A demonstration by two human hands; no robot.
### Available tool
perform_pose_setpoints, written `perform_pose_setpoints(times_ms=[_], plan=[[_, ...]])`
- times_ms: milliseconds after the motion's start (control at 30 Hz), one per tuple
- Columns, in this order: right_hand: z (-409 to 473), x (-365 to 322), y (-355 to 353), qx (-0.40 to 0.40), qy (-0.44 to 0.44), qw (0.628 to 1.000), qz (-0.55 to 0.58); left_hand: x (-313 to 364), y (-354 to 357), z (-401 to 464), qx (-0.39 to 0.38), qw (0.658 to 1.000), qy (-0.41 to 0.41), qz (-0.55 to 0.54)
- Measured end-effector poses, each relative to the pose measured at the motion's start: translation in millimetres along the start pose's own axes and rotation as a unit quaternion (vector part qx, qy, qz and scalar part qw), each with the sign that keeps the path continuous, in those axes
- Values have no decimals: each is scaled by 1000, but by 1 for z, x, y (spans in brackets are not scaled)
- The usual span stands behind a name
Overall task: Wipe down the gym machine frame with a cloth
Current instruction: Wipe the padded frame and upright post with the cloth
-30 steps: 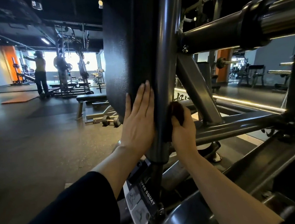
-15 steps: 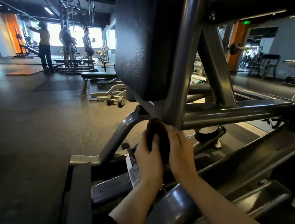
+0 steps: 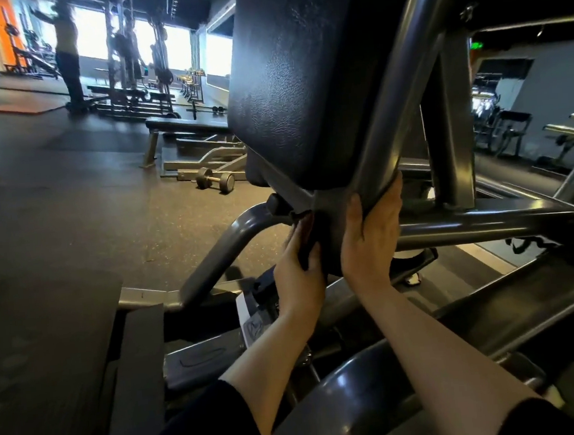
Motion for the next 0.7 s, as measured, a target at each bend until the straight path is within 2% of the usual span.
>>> perform_pose_setpoints(times_ms=[67,167,433,533,600,700], plan=[[0,2,0,-6,4,1000,22,22,5,6,-4,997,83,3],[0,6,-1,-28,19,998,53,35,12,15,-9,993,119,6],[4,4,-2,-87,63,990,96,12,7,4,-4,997,-23,-72],[5,5,-4,-108,79,984,116,-4,7,-19,14,996,-63,-62],[4,4,-6,-125,86,982,108,-6,7,-32,26,998,-50,-24],[7,2,-13,-154,88,978,112,-2,10,-47,35,999,28,22]])
Point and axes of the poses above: each hand's wrist, its own z-axis towards the middle knuckle, its own y-axis out of the palm, x = y × z, the point moved 4 cm from there along z, towards the middle knuckle, and after that the axes turned 8 degrees about x, right-handed, at the moved point
